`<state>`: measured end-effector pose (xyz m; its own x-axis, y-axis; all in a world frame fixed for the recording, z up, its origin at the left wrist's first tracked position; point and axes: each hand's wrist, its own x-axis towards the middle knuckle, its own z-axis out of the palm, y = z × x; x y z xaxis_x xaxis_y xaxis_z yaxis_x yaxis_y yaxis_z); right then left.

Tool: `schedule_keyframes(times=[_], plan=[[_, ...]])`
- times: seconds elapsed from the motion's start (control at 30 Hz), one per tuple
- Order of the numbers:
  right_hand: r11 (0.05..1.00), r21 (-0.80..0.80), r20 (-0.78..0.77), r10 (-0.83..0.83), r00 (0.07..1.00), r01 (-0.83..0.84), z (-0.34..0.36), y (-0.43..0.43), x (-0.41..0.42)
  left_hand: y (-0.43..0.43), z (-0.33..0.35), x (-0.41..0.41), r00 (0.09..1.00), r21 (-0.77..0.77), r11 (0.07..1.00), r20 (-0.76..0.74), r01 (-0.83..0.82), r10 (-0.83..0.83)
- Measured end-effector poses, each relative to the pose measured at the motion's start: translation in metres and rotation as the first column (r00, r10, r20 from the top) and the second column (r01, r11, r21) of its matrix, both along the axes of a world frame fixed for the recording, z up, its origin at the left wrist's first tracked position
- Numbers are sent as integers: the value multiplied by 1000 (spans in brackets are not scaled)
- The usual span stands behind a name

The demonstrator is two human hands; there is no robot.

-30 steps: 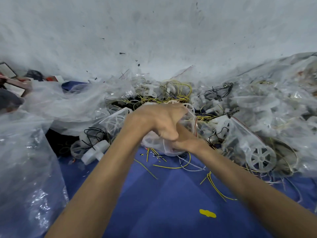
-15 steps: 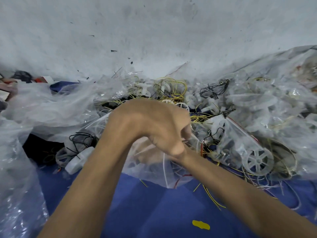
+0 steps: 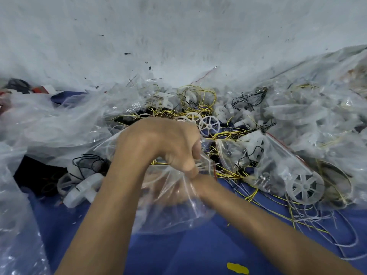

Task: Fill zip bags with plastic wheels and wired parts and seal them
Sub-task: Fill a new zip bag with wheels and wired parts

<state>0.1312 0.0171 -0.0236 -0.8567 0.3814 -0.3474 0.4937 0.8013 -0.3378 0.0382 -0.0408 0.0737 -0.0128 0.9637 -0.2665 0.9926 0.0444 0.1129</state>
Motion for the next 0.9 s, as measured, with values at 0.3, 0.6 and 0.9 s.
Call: schedule_keyframes(times=[0.3,0.6,0.9], plan=[[916,-398,-472,-249,846,47,63,87,15,-8,2,-29,993,48,992,52,-113,111],[646,-303,-470,-741,480,701,12,207,-32,-9,-3,-38,979,37,990,156,-137,129],[724,-110,-472,-641,605,681,-25,210,-41,-3,-4,-29,983,35,993,152,-114,107]])
